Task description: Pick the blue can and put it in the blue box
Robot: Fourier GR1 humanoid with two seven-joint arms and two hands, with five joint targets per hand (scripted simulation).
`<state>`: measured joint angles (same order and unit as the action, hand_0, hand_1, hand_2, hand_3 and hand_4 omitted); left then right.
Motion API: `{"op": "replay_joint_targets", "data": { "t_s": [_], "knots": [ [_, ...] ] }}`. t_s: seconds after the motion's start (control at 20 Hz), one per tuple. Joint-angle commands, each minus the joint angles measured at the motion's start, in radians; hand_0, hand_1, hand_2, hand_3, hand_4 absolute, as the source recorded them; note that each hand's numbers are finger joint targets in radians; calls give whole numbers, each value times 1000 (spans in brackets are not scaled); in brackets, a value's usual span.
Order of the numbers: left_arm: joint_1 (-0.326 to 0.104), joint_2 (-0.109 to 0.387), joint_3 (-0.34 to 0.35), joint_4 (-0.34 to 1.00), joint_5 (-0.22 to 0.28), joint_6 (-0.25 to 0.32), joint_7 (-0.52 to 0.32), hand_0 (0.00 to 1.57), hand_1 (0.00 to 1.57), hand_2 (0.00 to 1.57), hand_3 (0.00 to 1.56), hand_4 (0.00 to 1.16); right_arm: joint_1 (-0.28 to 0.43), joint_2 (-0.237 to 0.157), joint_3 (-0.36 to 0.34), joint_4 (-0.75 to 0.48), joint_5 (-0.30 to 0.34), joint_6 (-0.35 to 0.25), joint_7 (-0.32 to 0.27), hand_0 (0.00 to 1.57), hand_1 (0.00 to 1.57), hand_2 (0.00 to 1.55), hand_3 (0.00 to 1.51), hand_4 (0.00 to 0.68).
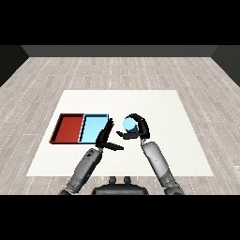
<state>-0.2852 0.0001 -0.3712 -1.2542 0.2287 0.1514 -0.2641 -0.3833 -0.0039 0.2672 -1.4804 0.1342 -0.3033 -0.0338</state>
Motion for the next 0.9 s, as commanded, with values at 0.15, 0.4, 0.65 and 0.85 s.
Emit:
{"op": "replay_joint_targets", "data": {
  "t_s": [0.15, 0.4, 0.65, 0.85],
  "knots": [
    [-14, 0, -51, 14, 42, 64, 3, 0, 0, 0, 0, 0, 18, 4, 94, -9, -32, -61, -19, 1486, 1486, 1462, 1393, 609],
    [-45, 0, 32, 35, 17, -25, 27, 0, 0, 0, 0, 0, -83, 4, 70, 41, -35, -45, 31, 1476, 1476, 1457, 1393, 612],
    [-53, 7, 36, 81, 36, -47, -13, 0, 0, 0, 0, 0, -24, 4, 125, -40, -36, -68, 6, 1476, 1476, 1466, 1406, 610],
    [-93, 0, -30, 169, 108, 9, -84, 0, 0, 0, 0, 0, -39, 4, 92, 77, -79, -46, -72, 1460, 1460, 1456, 1399, 605]
  ]
}}
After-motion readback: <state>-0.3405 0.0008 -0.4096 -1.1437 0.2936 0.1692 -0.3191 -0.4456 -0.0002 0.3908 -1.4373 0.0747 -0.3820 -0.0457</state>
